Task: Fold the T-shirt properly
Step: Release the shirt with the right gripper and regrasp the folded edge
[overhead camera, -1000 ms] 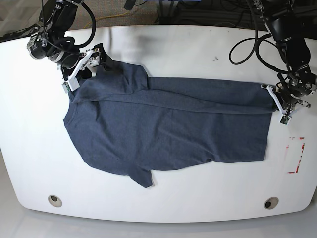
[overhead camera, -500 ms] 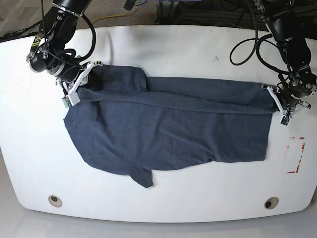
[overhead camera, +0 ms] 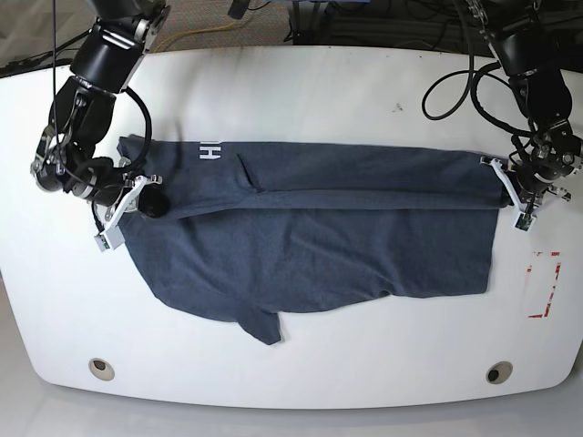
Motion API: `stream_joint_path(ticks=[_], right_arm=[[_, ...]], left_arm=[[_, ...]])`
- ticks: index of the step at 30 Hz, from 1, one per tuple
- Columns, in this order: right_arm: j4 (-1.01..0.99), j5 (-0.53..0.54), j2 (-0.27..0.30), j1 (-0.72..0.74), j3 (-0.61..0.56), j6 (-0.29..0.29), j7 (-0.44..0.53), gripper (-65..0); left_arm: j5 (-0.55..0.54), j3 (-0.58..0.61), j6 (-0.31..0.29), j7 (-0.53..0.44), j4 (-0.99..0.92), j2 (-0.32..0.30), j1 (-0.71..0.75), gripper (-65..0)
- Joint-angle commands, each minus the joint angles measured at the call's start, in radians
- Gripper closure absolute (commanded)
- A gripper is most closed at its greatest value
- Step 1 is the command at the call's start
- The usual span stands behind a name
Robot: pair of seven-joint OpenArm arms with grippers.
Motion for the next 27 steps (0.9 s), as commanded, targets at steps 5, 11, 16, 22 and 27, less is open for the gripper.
stream_joint_path(ticks=[5,11,16,22,27], right_arm=[[-0.114,0.029,0.120,0.036,-0.137,0.001,0.210,-31.1],[-0.081,0.030,0.201,-0.005,-0.166,0.001,0.248,-57.7],[0.080,0.027,0.237,-0.171,-0.165,0.001,0.280,-47.6],[0.140,0.029,0.215,-0.317,-0.086,0.001,0.354,-38.8],[0.137,0.027,0.203,-0.366,-0.053,0.001,0.395,-37.3]], left_arm=[[-0.001,-0.007,0.008,-0.015,0.014,-0.026,-0.020,-0.7],[-0.005,-0.007,0.008,-0.015,0.020,-0.026,-0.028,-1.3],[-0.009,-0.010,0.008,-0.009,0.020,-0.030,-0.057,-23.5],[-0.012,-0.013,0.008,-0.009,0.055,-0.027,-0.063,-58.5],[-0.015,-0.013,0.008,-0.009,0.121,-0.032,-0.058,-59.4]])
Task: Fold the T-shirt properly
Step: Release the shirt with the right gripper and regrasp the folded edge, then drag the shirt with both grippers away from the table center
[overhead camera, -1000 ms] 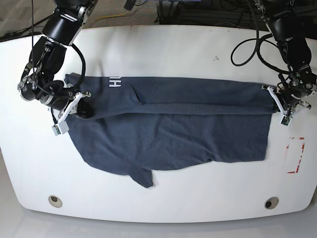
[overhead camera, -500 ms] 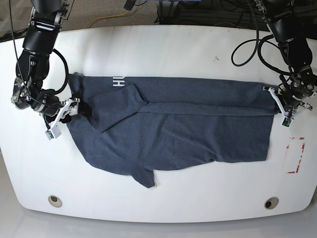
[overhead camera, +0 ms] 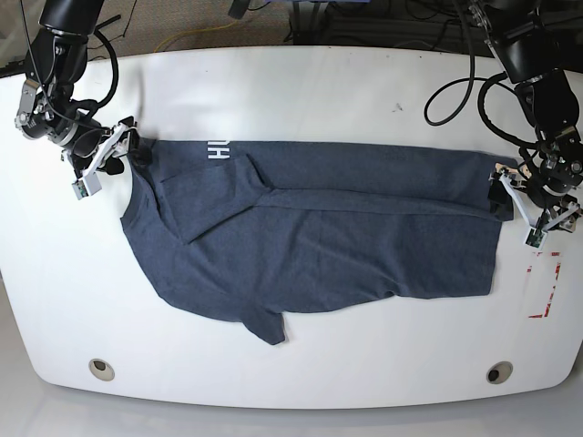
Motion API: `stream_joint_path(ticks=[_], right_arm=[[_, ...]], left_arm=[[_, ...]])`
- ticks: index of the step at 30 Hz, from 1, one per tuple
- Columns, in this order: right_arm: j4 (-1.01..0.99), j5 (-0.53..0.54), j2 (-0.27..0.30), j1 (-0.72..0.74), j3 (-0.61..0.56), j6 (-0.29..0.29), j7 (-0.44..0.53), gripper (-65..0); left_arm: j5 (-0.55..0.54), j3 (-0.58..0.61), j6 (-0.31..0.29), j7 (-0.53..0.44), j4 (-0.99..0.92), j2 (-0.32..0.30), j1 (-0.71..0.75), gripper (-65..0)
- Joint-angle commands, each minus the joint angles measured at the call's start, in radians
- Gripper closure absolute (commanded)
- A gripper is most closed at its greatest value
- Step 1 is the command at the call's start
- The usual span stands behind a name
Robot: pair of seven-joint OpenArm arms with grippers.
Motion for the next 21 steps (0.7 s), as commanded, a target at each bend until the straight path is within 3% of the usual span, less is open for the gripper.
stream_joint_path(ticks=[1,4,7,13,21], right_arm=[[0.017,0.027,0.017,0.001,0.007,0.009,0.031,-37.3],[-0.012,-0.004,-0.002,0.000,0.007,0.009,0.045,-37.3],[-0.035,-0.113,-0.032,0.020,0.014,0.009,0.060,-37.3],[-0.038,-0.255,-0.091,0.031,0.014,0.009,0.067,-37.3],[-0.038,-0.301,-0.135,0.032,0.014,0.009,0.070,-36.9]], left_arm=[[-0.023,-0.006,0.006,-0.017,0.051,-0.024,-0.013,-59.4],[-0.072,-0.014,0.006,-0.017,0.056,-0.061,0.035,-59.3],[-0.152,-0.024,0.006,-0.017,0.042,-0.099,0.087,-59.3],[-0.187,-0.021,0.006,-0.024,-0.004,-0.111,0.153,-59.3],[-0.186,-0.007,0.006,-0.073,-0.099,-0.079,0.153,-56.4]])
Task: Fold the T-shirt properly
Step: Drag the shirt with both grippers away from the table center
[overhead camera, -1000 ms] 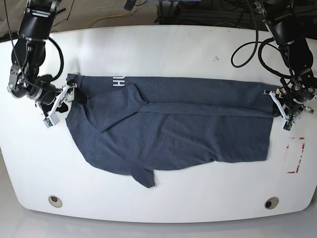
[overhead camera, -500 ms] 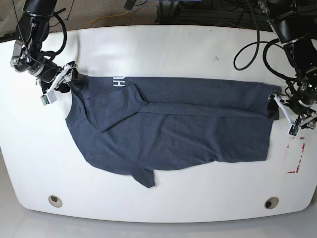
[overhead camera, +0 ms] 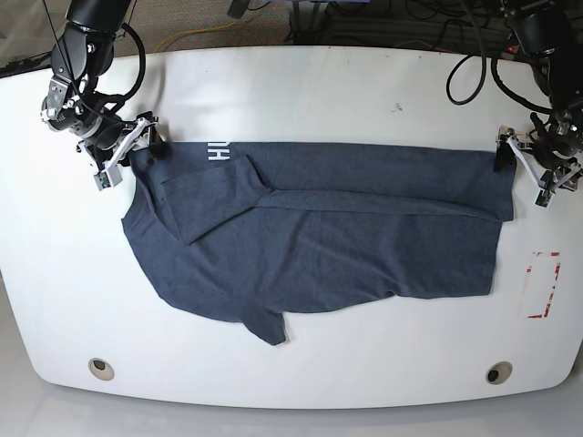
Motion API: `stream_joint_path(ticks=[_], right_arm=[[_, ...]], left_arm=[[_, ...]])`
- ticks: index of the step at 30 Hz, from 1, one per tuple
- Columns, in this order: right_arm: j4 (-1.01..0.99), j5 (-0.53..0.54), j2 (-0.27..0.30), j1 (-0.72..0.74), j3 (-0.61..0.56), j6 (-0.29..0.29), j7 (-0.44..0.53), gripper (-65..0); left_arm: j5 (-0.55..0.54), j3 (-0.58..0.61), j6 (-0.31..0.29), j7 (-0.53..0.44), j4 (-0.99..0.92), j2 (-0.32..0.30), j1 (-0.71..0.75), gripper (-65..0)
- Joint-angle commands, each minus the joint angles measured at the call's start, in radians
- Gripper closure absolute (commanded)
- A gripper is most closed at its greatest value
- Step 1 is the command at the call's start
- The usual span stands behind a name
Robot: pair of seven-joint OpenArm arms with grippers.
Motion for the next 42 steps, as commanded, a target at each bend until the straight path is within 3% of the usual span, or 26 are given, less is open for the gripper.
stream_joint_path(ticks=[1,4,9,11,15,25,30,32,37,38,40,42], right_arm=[[0.008,-0.007,0.002,0.003,0.002,0.006,-0.013,-36.5],[0.008,-0.007,-0.004,0.003,0.002,0.006,-0.013,-29.2],[0.008,-0.007,-0.004,0.003,0.002,0.006,-0.010,-3.8],[0.012,-0.005,-0.002,-0.002,0.000,0.006,-0.010,0.0],[0.039,-0.005,-0.001,-0.020,0.002,0.006,-0.013,0.0],[0.234,0.001,0.019,-0.229,0.015,0.006,-0.082,0.0],[0.320,-0.001,-0.013,-0.319,0.061,0.006,-0.085,0.0],[0.335,-0.001,-0.018,-0.335,0.078,0.006,-0.086,-5.9],[0.410,-0.001,-0.022,-0.364,0.117,0.006,-0.100,-41.1],[0.423,-0.001,-0.024,-0.364,0.120,0.006,-0.103,-45.5],[0.450,-0.001,-0.024,-0.359,0.123,0.006,-0.106,-52.5],[0.461,-0.001,-0.022,-0.332,0.120,0.006,-0.106,-52.8]], left_arm=[[-0.010,0.007,0.004,-0.062,-0.026,0.009,-0.015,-53.9],[-0.008,0.024,0.004,-0.103,-0.080,0.014,-0.021,-40.3],[-0.004,0.073,0.004,-0.106,-0.119,0.011,-0.041,-7.9],[0.027,0.070,0.004,-0.106,-0.109,0.011,-0.027,0.0],[0.055,0.029,0.004,-0.105,-0.048,0.014,0.033,-1.3],[0.055,-0.113,0.004,-0.105,0.158,0.017,0.295,-1.5],[0.055,-0.131,0.004,-0.105,0.184,0.018,0.378,-3.2],[0.055,-0.131,0.004,-0.105,0.188,0.018,0.387,-9.2],[0.055,-0.131,0.004,-0.103,0.224,0.020,0.386,-40.8],[0.055,-0.131,0.004,-0.103,0.231,0.020,0.383,-45.4],[0.055,-0.129,0.004,-0.079,0.247,0.018,0.377,-52.1],[0.053,-0.128,0.004,-0.050,0.268,0.015,0.350,-52.2]])
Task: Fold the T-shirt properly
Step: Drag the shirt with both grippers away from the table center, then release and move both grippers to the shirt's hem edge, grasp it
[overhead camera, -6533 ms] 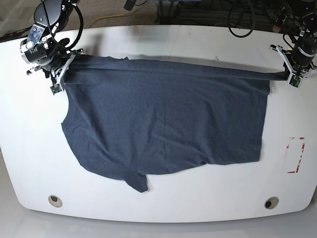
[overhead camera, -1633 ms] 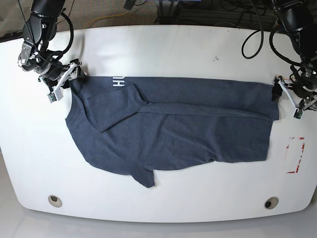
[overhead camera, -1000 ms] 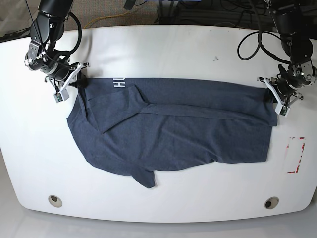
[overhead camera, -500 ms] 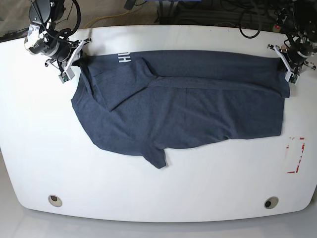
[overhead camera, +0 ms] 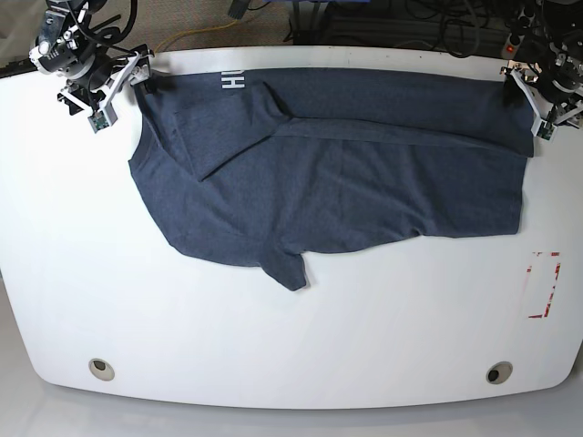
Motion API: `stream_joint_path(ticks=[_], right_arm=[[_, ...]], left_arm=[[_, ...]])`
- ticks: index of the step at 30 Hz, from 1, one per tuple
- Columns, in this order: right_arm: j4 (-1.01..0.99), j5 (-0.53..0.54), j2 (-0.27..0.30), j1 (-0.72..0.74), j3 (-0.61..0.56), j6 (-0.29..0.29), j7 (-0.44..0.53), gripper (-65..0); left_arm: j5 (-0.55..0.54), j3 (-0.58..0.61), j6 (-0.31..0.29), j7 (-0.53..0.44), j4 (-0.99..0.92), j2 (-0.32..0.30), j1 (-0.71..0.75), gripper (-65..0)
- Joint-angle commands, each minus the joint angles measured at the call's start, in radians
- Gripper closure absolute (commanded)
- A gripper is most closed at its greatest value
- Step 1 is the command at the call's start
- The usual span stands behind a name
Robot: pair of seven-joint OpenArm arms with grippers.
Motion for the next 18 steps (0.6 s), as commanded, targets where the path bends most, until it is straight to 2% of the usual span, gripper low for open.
stream_joint_path(ticks=[1,7,12,18], right_arm=[[0.031,0.017,0.013,0.047,0.003,0.002,0.015,-52.3],[-0.017,0.013,0.021,0.205,-0.004,0.002,0.013,-50.9],[-0.159,0.013,0.041,0.395,-0.011,0.002,-0.012,-50.9],[-0.374,0.011,0.093,0.602,-0.117,0.002,-0.007,-50.9]], left_arm=[[-0.004,-0.004,0.005,0.034,0.056,-0.023,-0.043,-52.2],[-0.004,-0.006,0.005,0.123,0.122,-0.026,-0.167,-51.7],[0.003,0.000,0.005,0.123,0.125,-0.022,-0.264,-51.7],[0.005,0.051,0.005,0.123,0.056,-0.022,-0.385,-51.7]])
